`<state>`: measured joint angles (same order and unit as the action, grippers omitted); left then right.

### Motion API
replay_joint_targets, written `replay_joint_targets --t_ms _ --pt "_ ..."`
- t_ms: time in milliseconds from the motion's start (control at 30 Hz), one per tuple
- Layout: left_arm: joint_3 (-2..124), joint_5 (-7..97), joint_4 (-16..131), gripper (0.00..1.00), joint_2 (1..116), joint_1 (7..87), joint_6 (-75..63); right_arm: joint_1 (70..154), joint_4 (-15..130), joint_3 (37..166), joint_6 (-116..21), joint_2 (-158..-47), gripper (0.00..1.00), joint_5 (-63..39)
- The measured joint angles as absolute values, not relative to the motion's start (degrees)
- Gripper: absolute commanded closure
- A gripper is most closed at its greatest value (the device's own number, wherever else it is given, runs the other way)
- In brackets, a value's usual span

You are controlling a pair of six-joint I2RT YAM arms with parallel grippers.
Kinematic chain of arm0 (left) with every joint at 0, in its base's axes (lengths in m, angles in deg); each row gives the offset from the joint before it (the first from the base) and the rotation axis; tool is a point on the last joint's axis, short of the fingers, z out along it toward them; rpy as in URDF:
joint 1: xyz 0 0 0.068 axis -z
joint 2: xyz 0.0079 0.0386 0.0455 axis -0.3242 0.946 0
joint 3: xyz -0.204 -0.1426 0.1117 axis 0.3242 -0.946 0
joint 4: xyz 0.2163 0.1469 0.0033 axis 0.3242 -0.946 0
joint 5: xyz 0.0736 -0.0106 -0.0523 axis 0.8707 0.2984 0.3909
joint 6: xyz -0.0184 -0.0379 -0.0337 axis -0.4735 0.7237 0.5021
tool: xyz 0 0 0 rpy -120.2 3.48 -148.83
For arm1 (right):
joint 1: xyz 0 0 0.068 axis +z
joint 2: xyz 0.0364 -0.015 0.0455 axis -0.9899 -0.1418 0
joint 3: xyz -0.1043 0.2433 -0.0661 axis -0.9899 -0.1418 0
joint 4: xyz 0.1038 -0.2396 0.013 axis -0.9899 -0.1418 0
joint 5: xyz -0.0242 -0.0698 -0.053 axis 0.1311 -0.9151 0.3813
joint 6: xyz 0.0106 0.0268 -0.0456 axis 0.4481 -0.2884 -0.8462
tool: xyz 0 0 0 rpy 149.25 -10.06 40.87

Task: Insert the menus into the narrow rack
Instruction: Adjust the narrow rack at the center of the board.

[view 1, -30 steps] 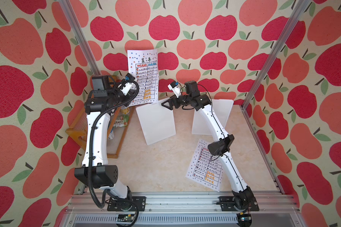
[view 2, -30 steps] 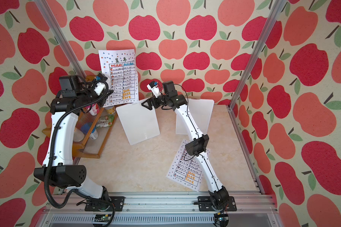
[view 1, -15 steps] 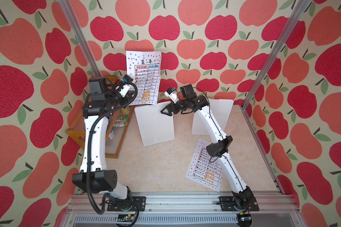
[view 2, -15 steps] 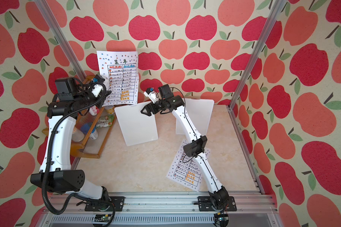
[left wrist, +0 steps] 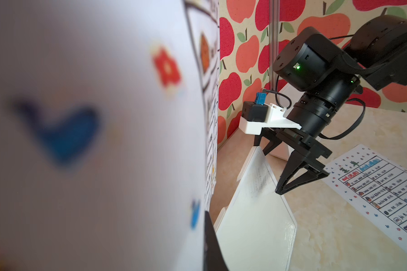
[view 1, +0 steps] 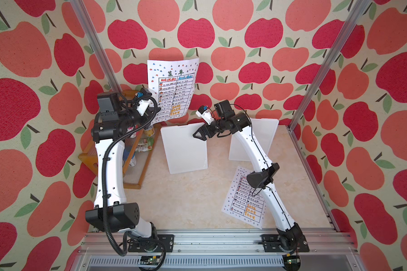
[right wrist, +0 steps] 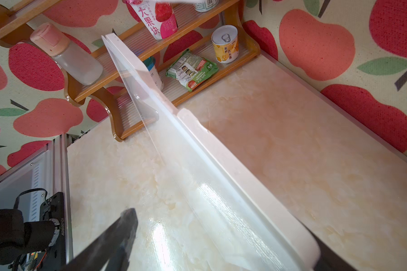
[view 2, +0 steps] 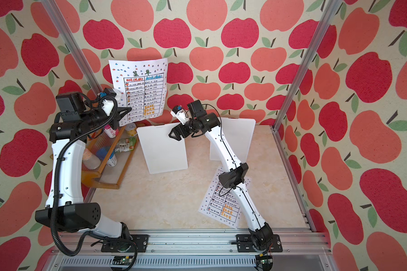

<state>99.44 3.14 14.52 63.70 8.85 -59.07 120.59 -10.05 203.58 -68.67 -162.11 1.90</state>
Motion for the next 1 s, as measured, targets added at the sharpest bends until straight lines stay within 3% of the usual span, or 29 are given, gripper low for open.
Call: replay_joint_targets --t_ms 600,800,1000 --pt "101.5 -8.1 10.3 1.0 66.9 7.4 -58.2 117.4 8.4 203.6 -67.3 -159.0 0.08 11.7" --pt "101.6 -8.3 9.8 1.0 68.4 7.4 -58.2 117.4 16.6 203.6 -63.8 -159.0 0.18 16.0" --pt "102.3 -8.2 8.9 1.0 70.3 7.2 -58.3 117.4 21.8 203.6 -61.1 -159.1 0.38 18.5"
